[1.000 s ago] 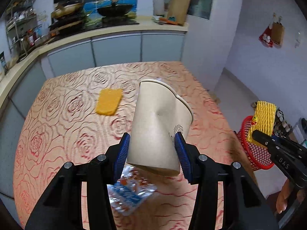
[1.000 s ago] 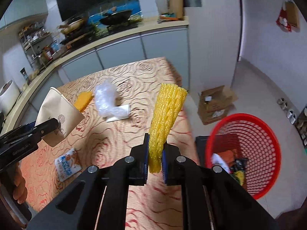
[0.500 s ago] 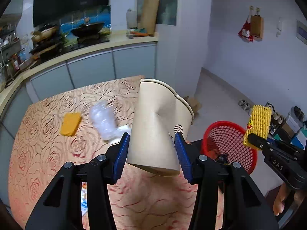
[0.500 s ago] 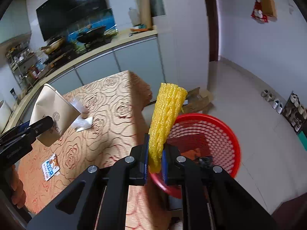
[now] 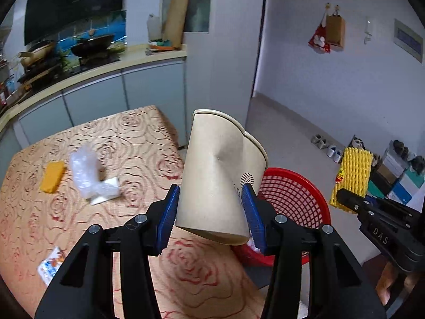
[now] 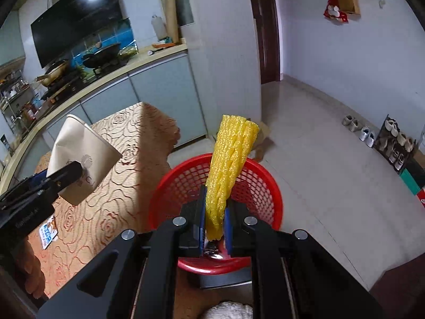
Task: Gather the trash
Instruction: 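Open both tools to drop the cup and foam net into the basket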
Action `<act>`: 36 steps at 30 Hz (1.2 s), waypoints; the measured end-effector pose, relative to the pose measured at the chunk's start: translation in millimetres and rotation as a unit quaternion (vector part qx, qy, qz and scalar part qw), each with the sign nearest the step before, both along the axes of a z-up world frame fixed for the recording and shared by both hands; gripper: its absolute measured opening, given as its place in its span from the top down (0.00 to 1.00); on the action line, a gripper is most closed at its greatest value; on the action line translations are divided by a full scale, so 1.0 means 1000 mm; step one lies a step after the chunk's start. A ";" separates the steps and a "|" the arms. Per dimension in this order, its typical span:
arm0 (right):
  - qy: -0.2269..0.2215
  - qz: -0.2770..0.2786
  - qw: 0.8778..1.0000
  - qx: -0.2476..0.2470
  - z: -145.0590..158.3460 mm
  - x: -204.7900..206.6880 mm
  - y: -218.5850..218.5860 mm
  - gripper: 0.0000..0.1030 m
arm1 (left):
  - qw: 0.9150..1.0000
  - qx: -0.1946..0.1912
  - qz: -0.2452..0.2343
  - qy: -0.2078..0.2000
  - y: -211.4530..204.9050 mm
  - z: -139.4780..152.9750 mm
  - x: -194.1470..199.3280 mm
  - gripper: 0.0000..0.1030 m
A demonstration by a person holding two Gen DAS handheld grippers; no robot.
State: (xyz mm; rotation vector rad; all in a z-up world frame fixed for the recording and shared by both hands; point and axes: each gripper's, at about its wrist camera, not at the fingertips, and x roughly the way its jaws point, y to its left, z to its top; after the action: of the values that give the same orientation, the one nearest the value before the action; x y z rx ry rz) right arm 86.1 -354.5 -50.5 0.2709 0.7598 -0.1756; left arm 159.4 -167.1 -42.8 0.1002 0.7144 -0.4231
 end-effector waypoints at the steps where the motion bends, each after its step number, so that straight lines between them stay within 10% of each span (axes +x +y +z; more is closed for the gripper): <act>1: 0.001 -0.001 1.000 -0.001 -0.002 0.000 -0.003 0.90 | 1.000 0.002 -0.004 0.000 -0.006 -0.004 0.001 0.54; 36: 0.106 0.027 0.994 0.006 -0.096 0.061 -0.032 0.89 | 0.989 0.073 -0.065 0.112 -0.096 -0.113 0.051 0.54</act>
State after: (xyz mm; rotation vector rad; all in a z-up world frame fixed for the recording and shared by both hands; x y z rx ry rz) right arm 147.2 -386.8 -146.4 0.2450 0.9785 -0.1505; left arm 210.1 -263.4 -156.0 0.2402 0.9628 -0.5113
